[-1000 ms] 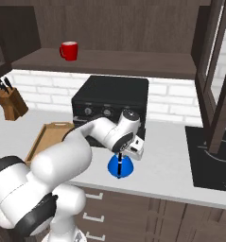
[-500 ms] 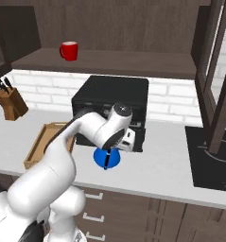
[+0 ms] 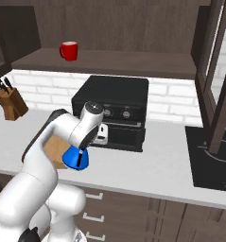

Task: Pick the kettle from the counter and place it on the tray. Then pick the mug from the cabinet and place it on the tray. Then close the cabinet doors.

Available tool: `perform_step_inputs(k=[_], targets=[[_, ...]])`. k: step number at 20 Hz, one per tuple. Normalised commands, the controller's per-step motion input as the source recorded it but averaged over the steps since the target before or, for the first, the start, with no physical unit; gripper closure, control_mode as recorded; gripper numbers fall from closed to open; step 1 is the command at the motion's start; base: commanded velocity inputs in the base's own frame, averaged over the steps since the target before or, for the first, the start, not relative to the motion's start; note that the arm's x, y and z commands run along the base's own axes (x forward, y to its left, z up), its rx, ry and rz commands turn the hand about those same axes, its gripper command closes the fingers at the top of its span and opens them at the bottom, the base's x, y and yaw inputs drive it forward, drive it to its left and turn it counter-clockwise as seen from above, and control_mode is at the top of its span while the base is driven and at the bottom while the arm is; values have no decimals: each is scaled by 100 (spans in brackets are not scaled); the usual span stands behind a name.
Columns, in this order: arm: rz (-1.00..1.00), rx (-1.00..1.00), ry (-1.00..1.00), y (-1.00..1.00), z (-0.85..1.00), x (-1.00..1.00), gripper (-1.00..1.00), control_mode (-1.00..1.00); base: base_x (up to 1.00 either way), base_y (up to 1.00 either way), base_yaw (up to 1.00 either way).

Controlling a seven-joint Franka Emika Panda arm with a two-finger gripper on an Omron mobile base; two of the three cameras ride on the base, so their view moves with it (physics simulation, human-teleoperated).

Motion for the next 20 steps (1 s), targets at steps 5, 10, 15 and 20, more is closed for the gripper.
perform_step_inputs(k=[5, 10, 15, 20], targets=[[15, 0, 0, 67, 1, 10, 100, -100, 0, 0, 0], [6, 0, -3, 62, 15, 21, 100, -100, 0, 0, 0], [2, 0, -6, 58, 19, 13, 100, -100, 0, 0, 0], [0, 0, -5, 51, 7, 17, 100, -100, 0, 0, 0]])
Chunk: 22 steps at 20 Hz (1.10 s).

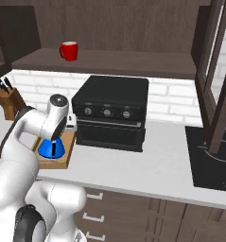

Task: Pick the kettle from the counter and place it on the tray. Then pick the mug from the cabinet and place it on the tray. Then close the cabinet doors.

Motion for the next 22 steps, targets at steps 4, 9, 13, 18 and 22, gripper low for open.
perform_step_inputs(k=[4, 9, 13, 18, 22], targets=[[0, 0, -1, 32, 0, 27, 100, -100, 0, 0, 0], [0, 0, 0, 18, 0, 30, 100, -100, 0, 0, 0], [-2, 0, 0, 26, 0, 30, 100, -100, 0, 0, 0], [-3, 0, -2, 28, 0, 22, 100, -100, 0, 0, 0], [-4, 0, -5, 18, 0, 26, 100, -100, 0, 0, 0]])
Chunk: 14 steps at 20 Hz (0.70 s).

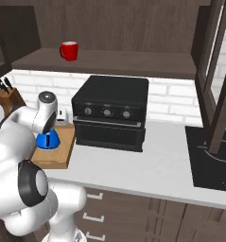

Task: Pick the kettle from the counter and place it on the tray. Then pick the mug from the cabinet and place it on the tray. Then close the cabinet doors.

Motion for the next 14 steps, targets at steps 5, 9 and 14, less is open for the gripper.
perform_step_inputs(k=[5, 9, 14], targets=[[-4, 0, -3, 17, 0, 33, 100, -100, 0, 0, 0], [-5, 0, -3, 12, -3, 35, 100, -100, 0, 0, 0], [-5, -4, -1, 3, -17, 34, 100, -100, 0, 0, 0]])
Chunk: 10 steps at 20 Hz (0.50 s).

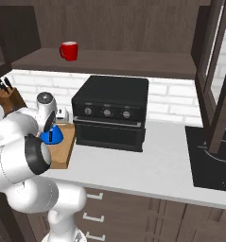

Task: Pick the kettle from the counter and place it on the tray. Then pick the mug from the cabinet and place it on the tray. Then close the cabinet doors.

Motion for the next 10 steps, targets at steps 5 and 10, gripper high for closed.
perform_step_inputs(k=[5, 10], targets=[[-5, -6, 0, 0, -22, 26, 100, -100, 0, 0, 0], [-5, -1, -4, 0, -5, 30, 100, -100, 0, 0, 0]])
